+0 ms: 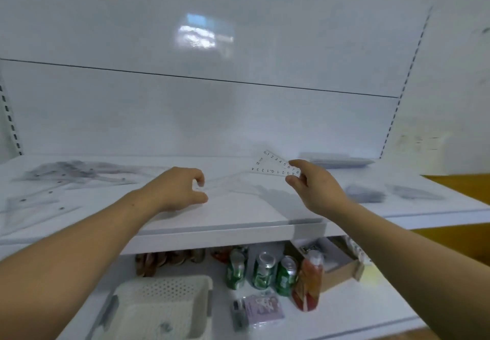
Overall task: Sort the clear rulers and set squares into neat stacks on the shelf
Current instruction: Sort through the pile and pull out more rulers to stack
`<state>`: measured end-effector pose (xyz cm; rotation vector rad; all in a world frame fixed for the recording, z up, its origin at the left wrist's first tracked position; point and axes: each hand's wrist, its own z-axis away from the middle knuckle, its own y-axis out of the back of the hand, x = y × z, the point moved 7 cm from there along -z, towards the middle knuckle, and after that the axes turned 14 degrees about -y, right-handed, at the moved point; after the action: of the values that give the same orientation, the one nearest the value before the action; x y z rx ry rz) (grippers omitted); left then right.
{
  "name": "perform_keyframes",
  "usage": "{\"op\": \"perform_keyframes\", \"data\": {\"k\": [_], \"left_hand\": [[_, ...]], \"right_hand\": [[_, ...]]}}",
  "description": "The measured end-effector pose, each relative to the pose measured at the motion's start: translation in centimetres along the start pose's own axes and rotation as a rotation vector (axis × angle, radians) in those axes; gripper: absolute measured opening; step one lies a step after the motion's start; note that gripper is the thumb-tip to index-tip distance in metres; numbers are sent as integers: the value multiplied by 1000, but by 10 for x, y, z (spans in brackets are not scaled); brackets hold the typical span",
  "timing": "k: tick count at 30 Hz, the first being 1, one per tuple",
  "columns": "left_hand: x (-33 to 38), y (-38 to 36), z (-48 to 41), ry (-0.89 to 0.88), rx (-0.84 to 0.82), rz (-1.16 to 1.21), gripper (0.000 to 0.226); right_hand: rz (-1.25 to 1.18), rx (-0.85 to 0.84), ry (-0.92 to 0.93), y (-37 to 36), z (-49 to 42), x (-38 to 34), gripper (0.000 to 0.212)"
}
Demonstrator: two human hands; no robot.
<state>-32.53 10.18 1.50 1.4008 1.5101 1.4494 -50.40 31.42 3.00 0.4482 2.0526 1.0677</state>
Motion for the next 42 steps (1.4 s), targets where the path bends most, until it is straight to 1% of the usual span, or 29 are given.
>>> {"op": "perform_keyframes", "data": {"k": [2,5,8,11,15,22,28,32,39,42], "left_hand": [[17,-10,-7,-4,6,-18,36],[76,-41,-37,-15,12,-42,45],[119,-58,-59,-25,54,-11,47],[142,-72,-72,-15,42,-5,48],[160,-80,-83,-3,47,3,48],[173,-87,-106,-9,50,1,45],[196,-97,-125,46,104,91,44],[215,-106,-131,118,152,99,44],[240,-119,-138,288,214,96,46],[247,-121,-136,322,236,76,46]], "right_hand": [[3,-14,-21,11,0,26,45],[19,-21,-64,50,4,96,45],[50,-3,-93,77,2,154,46],[48,-2,-114,89,0,188,45],[43,-18,-125,89,-9,212,46],[70,16,-160,91,-31,237,44],[89,-11,-156,96,-49,268,44],[101,-20,-121,109,-63,295,44],[120,-97,-82,127,-78,349,44],[120,-137,-83,127,-78,365,44]]}}
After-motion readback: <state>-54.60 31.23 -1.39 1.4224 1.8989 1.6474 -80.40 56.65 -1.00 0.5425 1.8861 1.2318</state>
